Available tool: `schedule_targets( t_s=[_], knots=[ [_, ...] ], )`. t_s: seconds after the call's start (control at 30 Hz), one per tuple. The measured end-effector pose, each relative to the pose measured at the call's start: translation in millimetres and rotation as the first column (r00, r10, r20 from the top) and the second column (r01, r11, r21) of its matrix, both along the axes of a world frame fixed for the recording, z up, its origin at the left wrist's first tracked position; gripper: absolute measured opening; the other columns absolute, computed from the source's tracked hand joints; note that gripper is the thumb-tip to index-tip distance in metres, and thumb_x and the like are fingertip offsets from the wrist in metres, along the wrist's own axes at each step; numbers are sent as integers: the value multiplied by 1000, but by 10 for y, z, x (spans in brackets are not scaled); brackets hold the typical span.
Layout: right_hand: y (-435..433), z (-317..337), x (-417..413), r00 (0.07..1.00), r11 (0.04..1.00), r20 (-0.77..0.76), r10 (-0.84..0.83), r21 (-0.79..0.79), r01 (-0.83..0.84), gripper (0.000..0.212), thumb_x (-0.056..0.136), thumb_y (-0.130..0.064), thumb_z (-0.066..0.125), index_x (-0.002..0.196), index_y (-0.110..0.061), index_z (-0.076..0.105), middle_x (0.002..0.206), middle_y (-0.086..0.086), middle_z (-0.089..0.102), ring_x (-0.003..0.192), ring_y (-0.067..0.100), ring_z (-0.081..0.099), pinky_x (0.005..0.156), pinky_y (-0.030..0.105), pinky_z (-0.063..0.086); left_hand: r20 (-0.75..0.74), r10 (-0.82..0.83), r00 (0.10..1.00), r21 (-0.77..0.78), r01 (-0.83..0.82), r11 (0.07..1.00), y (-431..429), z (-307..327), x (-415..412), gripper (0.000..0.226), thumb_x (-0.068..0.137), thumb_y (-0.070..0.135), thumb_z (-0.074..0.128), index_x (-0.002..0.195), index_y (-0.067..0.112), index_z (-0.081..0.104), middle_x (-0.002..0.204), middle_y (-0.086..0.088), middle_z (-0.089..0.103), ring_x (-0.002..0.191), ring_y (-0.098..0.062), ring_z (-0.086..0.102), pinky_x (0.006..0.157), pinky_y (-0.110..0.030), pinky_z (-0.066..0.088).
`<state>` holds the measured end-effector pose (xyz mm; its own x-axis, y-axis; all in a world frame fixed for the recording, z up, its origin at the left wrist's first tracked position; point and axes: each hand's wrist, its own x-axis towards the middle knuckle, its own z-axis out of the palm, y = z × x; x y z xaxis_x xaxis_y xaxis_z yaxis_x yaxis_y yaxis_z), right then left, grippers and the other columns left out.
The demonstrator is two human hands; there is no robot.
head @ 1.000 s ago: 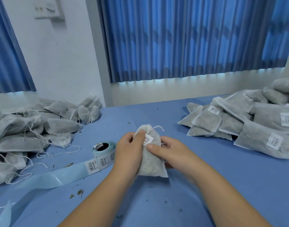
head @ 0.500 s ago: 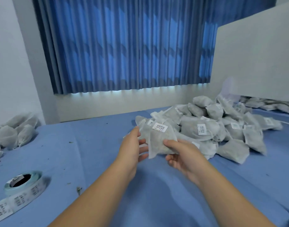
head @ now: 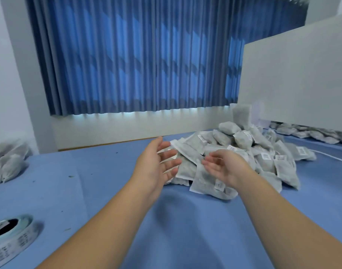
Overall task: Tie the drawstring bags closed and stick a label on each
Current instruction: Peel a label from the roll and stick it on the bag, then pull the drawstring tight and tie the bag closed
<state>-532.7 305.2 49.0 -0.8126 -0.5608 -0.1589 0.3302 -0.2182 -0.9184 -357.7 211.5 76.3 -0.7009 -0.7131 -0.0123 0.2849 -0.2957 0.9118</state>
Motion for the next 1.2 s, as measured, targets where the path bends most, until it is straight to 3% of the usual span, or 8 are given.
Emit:
schedule_targets(
  t_s=[0.43, 0.57, 0.63, 0.7, 0.83, 0.97, 1.1, 1.2],
  knots=[
    [-1391, -321, 1809, 876, 874, -7, 483, -63, -482, 6, 89, -9, 59, 89, -4, 62, 66, 6, 66, 55, 18, 67, 50, 24, 52, 280, 263, 923, -123, -238, 964, -779, -315, 1405, 8, 95, 17, 57, 97, 12, 63, 78, -2, 62, 57, -15, 54, 54, -25, 41],
    [-1793, -474, 2435, 807, 859, -303, 507, 108, -500, 8, 90, -10, 60, 94, -12, 67, 87, 4, 71, 81, 18, 70, 67, 24, 52, 376, 406, 833, -271, -321, 908, -1127, -420, 2063, 7, 96, 16, 56, 91, 13, 60, 78, -2, 60, 57, -15, 53, 55, -25, 38],
    [-1952, -592, 2662, 599, 870, -633, 490, 307, -386, 17, 90, -11, 60, 103, -19, 67, 105, -4, 67, 100, 12, 63, 83, 21, 44, 433, 509, 744, -411, -340, 846, -1325, -486, 2384, 10, 95, 16, 55, 87, 12, 60, 81, -3, 60, 61, -16, 54, 60, -26, 41],
    [-2029, -713, 2847, 332, 894, -836, 438, 364, -263, 27, 90, -16, 59, 116, -21, 64, 116, -12, 57, 109, 4, 52, 94, 17, 35, 496, 612, 615, -566, -306, 766, -1512, -582, 2690, 15, 93, 18, 54, 89, 6, 63, 83, -3, 61, 69, -20, 57, 67, -29, 45],
    [-2070, -882, 2978, 83, 894, -905, 417, 391, -219, 32, 91, -29, 58, 123, -26, 59, 124, -15, 52, 117, 7, 50, 106, 34, 33, 565, 774, 286, -815, 52, 576, -1829, -760, 3191, 20, 91, 16, 46, 83, 9, 63, 88, -3, 63, 80, -22, 60, 73, -32, 51],
    [-2084, -951, 2938, 59, 855, -873, 485, 459, -241, 34, 92, -36, 58, 125, -30, 57, 120, -22, 44, 116, 3, 48, 109, 35, 32, 575, 817, -54, -738, 398, 545, -2165, -872, 3509, 24, 94, 15, 39, 95, 7, 61, 122, -7, 50, 103, -29, 56, 82, -35, 46],
    [-2130, -1009, 2912, 85, 850, -866, 492, 457, -262, 38, 90, -40, 59, 127, -30, 57, 122, -24, 44, 111, -5, 46, 93, 5, 29, 608, 763, -219, -604, 495, 624, -2443, -979, 3648, 37, 95, 14, 37, 124, 12, 61, 154, -5, 29, 122, -30, 49, 97, -42, 45],
    [-2158, -1037, 2915, 98, 849, -866, 490, 448, -280, 37, 88, -43, 58, 124, -33, 57, 117, -31, 41, 108, -17, 42, 85, -4, 27, 520, 792, -320, -578, 551, 602, -2532, -963, 3671, 40, 96, 27, 44, 135, 22, 53, 147, -4, 31, 126, -30, 46, 93, -41, 42]
  ],
)
